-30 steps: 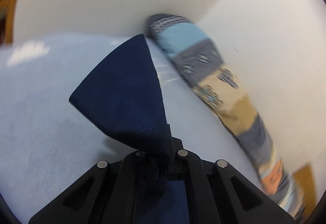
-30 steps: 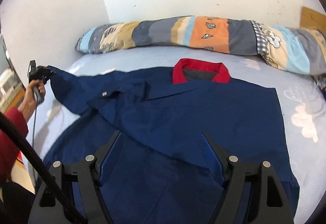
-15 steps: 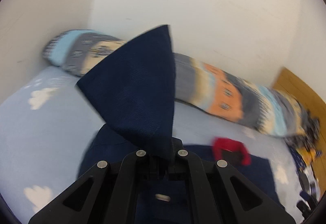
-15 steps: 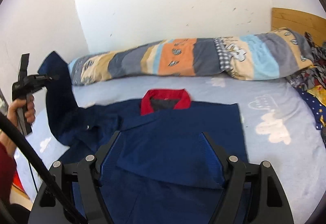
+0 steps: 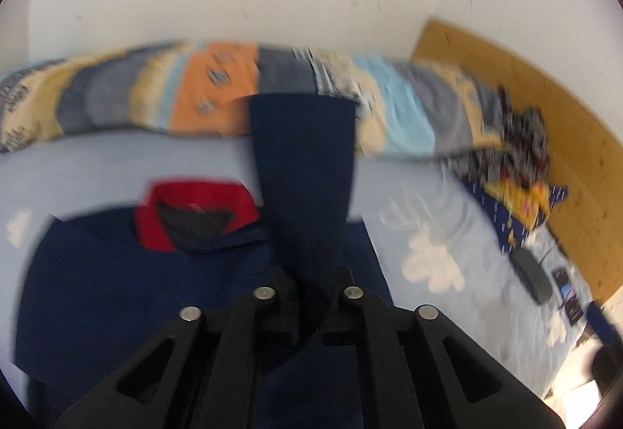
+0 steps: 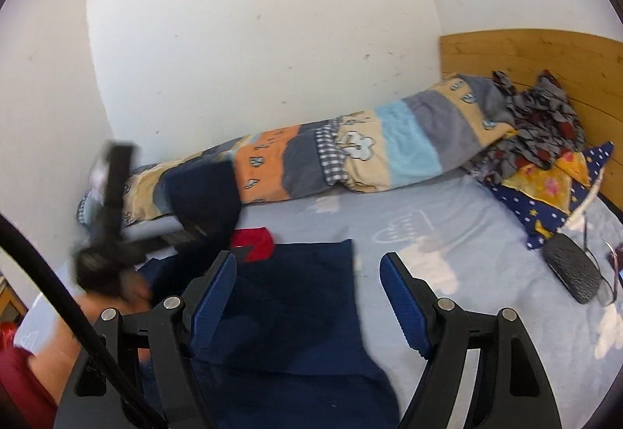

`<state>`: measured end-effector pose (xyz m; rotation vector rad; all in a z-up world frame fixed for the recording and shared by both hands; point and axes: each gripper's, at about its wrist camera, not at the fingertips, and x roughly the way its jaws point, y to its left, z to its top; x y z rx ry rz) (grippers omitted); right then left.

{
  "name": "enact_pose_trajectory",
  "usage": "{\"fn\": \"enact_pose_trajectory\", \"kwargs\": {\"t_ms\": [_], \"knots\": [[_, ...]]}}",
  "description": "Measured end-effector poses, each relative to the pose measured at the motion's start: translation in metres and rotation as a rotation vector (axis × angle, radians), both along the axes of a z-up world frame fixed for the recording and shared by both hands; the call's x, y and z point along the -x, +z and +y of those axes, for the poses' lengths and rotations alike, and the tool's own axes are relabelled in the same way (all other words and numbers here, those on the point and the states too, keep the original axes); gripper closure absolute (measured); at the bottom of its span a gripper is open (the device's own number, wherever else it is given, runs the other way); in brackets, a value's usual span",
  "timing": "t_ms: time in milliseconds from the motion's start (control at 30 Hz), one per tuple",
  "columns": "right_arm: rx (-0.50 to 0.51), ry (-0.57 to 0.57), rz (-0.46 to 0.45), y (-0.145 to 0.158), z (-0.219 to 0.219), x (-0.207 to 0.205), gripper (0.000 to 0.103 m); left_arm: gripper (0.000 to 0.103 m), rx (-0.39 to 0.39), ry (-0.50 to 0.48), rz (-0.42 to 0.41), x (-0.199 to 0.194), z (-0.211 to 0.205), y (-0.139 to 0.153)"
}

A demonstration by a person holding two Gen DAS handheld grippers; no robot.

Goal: Fold large clothes

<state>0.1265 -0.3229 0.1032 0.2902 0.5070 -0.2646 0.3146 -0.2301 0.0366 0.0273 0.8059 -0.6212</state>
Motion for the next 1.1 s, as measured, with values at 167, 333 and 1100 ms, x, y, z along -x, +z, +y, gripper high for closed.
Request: {"fn": "enact_pose_trajectory", "kwargs": {"t_ms": [167,333,1100], "knots": [[0.008,-0.023,0.018,-0.005,-0.013,0.006,0.022,0.037,-0.219,0.001,0.040,0.013,-0.050,-0.083],[-0.044,-0.015,0.039,-0.015,-0.019,0.000,0.022,0.037,-0.179,-0.053,-0.006,0.044,-0.014,-0.066],[0.097,0.225,0.480,-0.151,0.039,-0.136,0.027,0.022,-0.307,0.338,-0.006,-0.012,0.235,-0.083]]}}
